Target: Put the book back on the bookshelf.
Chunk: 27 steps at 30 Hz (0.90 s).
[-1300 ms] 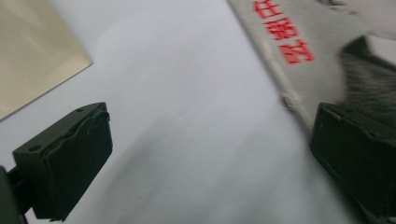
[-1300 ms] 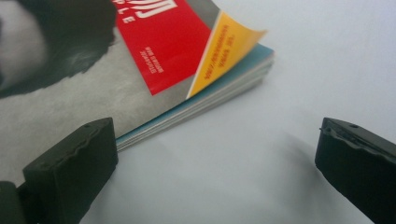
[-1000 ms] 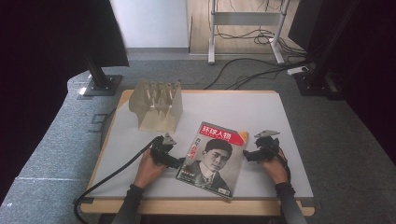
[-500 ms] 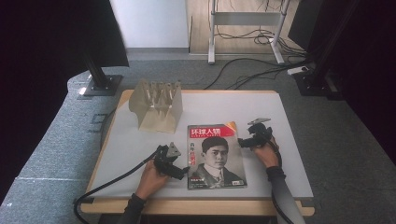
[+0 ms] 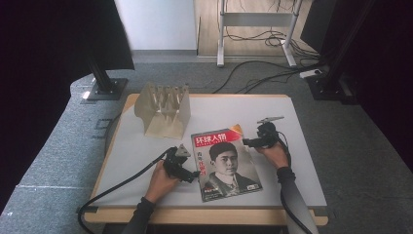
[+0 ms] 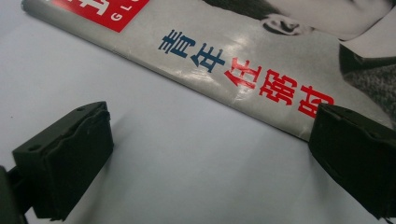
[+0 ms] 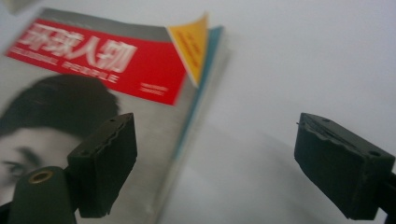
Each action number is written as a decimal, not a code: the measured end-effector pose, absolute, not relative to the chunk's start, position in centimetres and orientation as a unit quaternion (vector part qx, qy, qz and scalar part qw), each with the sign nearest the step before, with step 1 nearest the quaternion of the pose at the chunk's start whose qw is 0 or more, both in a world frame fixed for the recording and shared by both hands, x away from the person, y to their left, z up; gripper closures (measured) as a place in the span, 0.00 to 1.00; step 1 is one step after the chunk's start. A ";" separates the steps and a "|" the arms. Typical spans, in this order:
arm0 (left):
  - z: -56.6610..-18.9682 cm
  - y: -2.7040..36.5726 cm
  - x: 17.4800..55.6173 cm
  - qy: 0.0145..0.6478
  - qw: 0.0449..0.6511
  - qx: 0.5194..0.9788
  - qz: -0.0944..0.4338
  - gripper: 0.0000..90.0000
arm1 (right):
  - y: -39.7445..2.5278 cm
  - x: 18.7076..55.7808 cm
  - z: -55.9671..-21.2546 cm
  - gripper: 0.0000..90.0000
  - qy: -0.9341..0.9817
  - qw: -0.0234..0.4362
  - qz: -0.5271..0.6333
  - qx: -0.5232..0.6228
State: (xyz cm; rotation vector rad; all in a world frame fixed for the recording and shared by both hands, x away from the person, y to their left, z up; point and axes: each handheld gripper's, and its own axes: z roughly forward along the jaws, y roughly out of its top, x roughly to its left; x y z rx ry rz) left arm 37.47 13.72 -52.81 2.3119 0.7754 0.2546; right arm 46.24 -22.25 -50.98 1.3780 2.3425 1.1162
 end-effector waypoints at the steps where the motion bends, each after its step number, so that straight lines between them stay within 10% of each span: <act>1: -52.8 13.7 37.4 0.297 0.338 0.888 0.099 0.00 | -21.9 46.3 -51.0 0.17 0.794 0.092 0.383 0.463; 27: -52.9 13.6 37.4 0.295 0.336 0.889 0.103 0.00 | -20.0 45.3 -51.2 0.42 0.789 0.007 0.404 0.463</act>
